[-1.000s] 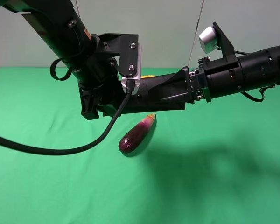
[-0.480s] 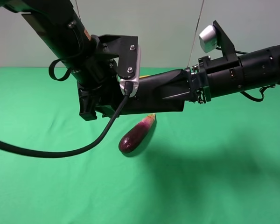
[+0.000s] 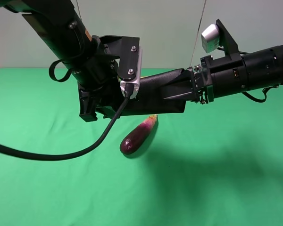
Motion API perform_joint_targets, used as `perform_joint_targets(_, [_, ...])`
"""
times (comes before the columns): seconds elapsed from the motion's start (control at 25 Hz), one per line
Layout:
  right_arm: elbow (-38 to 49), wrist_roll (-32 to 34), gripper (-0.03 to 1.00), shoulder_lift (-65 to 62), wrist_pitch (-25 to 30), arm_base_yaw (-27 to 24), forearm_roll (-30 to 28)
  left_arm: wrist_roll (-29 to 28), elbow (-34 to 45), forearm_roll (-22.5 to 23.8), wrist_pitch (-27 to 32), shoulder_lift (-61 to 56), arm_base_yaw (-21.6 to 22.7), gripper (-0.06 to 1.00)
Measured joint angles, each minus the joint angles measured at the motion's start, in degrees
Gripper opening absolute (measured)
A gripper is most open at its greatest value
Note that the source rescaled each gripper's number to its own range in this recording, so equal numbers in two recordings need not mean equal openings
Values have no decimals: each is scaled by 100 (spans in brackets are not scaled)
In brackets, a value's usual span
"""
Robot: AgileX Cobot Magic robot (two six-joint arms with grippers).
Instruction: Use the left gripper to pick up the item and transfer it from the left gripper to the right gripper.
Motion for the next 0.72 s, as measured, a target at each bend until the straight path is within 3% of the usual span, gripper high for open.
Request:
perform_joint_targets(0.28, [0, 0, 15, 0, 31, 0, 4, 12, 0, -35, 13, 0, 0, 0])
perform_joint_targets(0.32, [0, 0, 14, 0, 43, 0, 4, 12, 0, -50, 25, -4, 0, 4])
perform_joint_targets(0.4, [0, -5, 1, 0, 3, 7, -87, -13, 0, -210, -23, -63, 0, 37])
perform_joint_targets(0.44, [0, -5, 1, 6, -60, 7, -121, -13, 0, -274, -48, -82, 0, 60])
perform_joint_targets(0.48, [0, -5, 1, 13, -104, 7, -121, -18, 0, -302, -81, -120, 0, 75])
perform_joint_targets(0.6, [0, -5, 1, 18, -112, 7, -139, -57, 0, -326, -114, -135, 0, 93])
perform_joint_targets(0.72, [0, -5, 1, 18, -112, 7, -159, -61, 0, -345, -130, -135, 0, 98])
